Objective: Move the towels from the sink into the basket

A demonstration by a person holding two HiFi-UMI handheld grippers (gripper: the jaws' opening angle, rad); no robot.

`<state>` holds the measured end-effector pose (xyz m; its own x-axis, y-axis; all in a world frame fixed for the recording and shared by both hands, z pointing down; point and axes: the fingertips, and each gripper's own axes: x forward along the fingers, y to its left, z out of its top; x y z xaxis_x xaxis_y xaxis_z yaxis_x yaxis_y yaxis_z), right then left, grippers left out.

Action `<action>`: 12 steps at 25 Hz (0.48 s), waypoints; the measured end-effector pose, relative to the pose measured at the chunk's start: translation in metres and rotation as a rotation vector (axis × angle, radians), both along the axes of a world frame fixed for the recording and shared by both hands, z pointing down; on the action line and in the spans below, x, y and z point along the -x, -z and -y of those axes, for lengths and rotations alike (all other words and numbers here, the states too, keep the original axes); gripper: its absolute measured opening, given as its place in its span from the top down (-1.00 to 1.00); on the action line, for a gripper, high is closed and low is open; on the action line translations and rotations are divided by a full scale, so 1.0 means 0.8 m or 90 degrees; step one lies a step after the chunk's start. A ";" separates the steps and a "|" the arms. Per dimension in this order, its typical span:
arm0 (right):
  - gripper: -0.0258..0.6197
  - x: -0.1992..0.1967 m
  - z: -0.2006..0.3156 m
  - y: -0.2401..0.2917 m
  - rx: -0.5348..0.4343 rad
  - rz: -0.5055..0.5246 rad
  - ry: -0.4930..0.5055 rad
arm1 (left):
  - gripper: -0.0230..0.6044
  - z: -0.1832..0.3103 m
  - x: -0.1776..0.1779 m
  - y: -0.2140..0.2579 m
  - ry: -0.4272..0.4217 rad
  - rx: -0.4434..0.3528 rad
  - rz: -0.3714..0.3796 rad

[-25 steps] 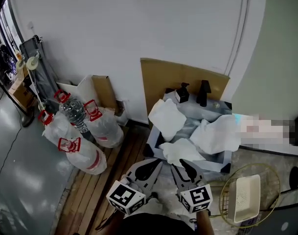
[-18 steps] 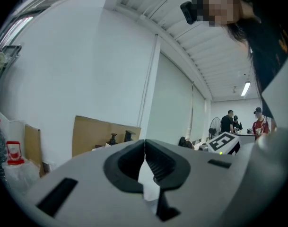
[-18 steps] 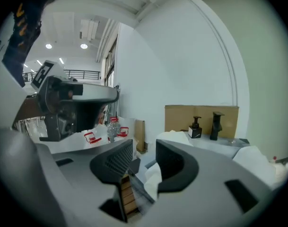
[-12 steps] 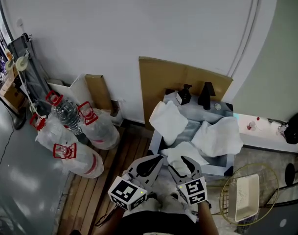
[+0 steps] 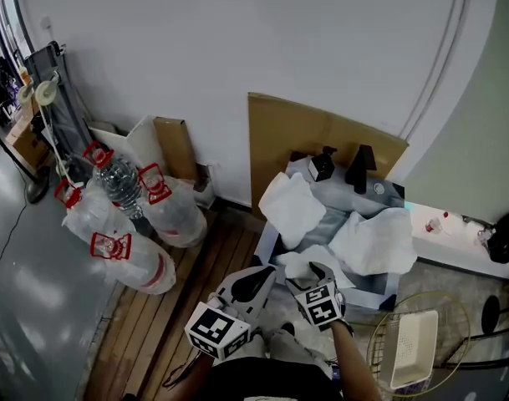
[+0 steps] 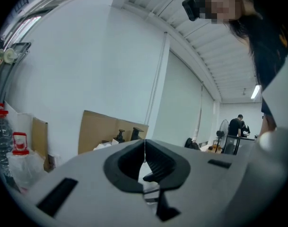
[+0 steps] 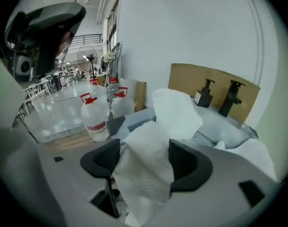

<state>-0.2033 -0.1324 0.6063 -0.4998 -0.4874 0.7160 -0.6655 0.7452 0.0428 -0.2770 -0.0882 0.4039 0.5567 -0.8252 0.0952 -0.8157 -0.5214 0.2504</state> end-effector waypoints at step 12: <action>0.66 -0.027 0.032 0.013 0.030 0.061 -0.103 | 0.90 0.007 0.004 0.001 0.029 0.007 0.002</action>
<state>-0.1819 -0.1581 0.5962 -0.4849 -0.5341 0.6925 -0.7763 0.6275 -0.0596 -0.2798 -0.0940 0.4034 0.5183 -0.8485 0.1063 -0.8393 -0.4809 0.2536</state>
